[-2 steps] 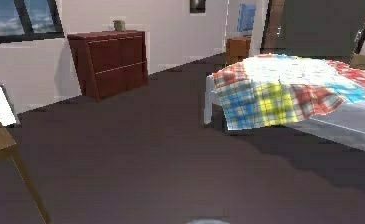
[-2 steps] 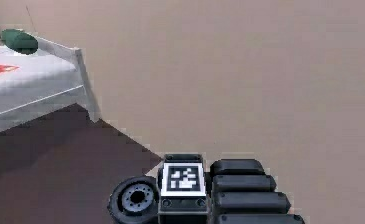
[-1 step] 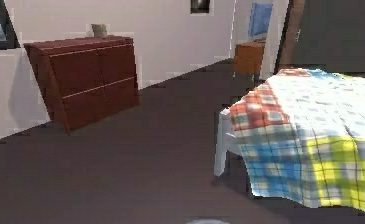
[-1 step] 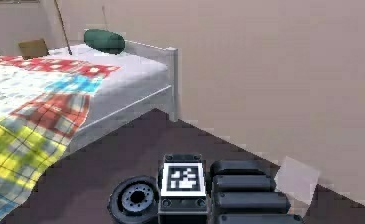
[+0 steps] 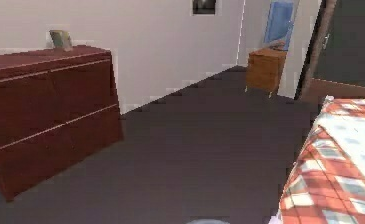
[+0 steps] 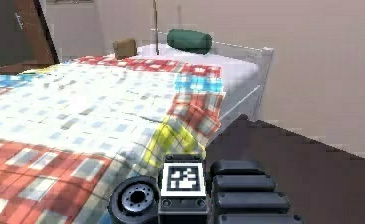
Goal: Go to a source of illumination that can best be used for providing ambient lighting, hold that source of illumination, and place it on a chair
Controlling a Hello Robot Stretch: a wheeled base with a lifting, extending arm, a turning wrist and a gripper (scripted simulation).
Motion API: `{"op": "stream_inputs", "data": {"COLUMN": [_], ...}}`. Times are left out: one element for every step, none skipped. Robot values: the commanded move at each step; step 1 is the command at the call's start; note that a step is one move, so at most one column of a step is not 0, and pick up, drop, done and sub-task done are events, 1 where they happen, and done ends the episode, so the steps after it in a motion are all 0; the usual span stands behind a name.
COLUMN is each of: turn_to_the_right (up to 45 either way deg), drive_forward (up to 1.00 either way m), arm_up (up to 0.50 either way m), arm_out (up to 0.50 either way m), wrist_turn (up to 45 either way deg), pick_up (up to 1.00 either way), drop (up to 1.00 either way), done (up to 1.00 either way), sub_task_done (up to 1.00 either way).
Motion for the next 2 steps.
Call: {"op": "stream_inputs", "data": {"turn_to_the_right": [0.0,-45.0], "drive_forward": [0.60,0.00], "arm_up": [0.00,0.00], "arm_out": [0.00,0.00], "wrist_turn": [0.0,0.0], "pick_up": [0.00,0.00], "drop": [0.00,0.00], "done": [0.00,0.00], "sub_task_done": [0.00,0.00]}}
